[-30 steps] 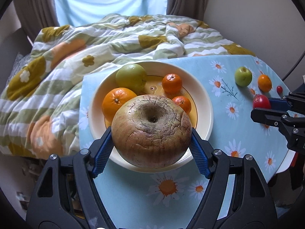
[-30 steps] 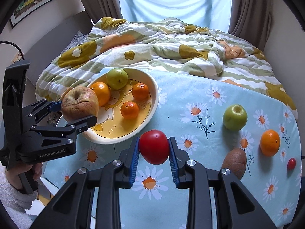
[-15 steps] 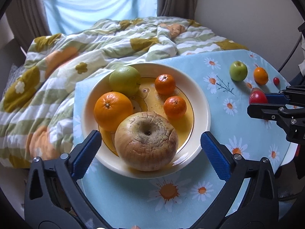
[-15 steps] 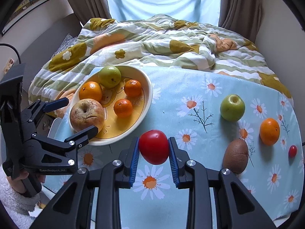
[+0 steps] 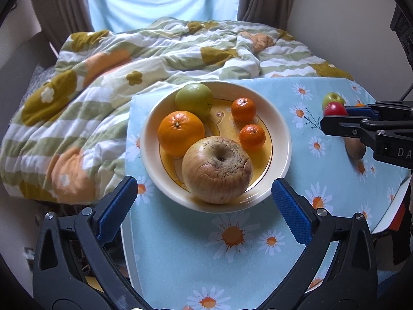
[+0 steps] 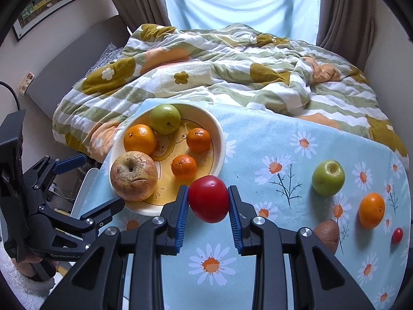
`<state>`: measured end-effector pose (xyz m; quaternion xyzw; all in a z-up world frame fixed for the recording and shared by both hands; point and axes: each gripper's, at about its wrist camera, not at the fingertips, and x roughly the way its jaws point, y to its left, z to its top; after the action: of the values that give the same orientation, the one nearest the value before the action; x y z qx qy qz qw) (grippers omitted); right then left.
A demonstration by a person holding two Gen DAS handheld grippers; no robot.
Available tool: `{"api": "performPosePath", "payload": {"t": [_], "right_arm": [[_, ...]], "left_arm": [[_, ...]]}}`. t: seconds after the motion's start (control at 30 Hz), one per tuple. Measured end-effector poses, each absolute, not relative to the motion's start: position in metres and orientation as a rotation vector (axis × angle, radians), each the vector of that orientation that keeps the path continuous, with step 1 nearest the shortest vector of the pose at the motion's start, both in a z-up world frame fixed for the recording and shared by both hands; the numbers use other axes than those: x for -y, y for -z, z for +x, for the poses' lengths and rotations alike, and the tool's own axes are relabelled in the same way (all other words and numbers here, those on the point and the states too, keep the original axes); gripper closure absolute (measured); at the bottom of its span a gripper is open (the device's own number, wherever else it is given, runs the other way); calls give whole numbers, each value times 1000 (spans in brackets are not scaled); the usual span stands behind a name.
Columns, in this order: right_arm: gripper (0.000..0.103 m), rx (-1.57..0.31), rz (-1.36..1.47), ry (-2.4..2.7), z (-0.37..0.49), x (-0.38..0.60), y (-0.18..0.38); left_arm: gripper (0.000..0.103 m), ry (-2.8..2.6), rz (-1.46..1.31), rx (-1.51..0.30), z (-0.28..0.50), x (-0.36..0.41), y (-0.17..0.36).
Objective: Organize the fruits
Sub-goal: 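Open the left tool off the apple while the right tool lowers the tomato into the bowl, then withdraw both open tools from the bowl toward the remaining fruits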
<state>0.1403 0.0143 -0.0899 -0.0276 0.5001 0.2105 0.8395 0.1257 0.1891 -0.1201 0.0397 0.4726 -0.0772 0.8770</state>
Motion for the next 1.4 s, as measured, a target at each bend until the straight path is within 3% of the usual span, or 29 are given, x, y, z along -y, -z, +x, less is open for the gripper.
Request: {"api": "performPosePath", "payload": {"t": [0.63, 0.7, 0.77, 0.83, 1.1, 1.17, 1.4], "right_arm": [[75, -1154, -54, -601, 170, -59, 126], [69, -1160, -45, -608, 170, -60, 128], [33, -1151, -31, -612, 169, -58, 127], [15, -1132, -27, -607, 167, -57, 125], [12, -1098, -34, -560, 168, -51, 123], [1, -1090, -36, -553, 168, -50, 121], [1, -1066, -30, -521, 163, -44, 108]], "left_arm": [[0, 57, -34, -1030, 99, -207, 131], [0, 55, -34, -1036, 98, -207, 133], [0, 52, -34, -1040, 97, -207, 134], [0, 52, -40, -1044, 96, -207, 134], [0, 56, -39, -1040, 93, -207, 133], [0, 60, -33, -1038, 93, -207, 132], [0, 76, -28, -1028, 93, -203, 115]]}}
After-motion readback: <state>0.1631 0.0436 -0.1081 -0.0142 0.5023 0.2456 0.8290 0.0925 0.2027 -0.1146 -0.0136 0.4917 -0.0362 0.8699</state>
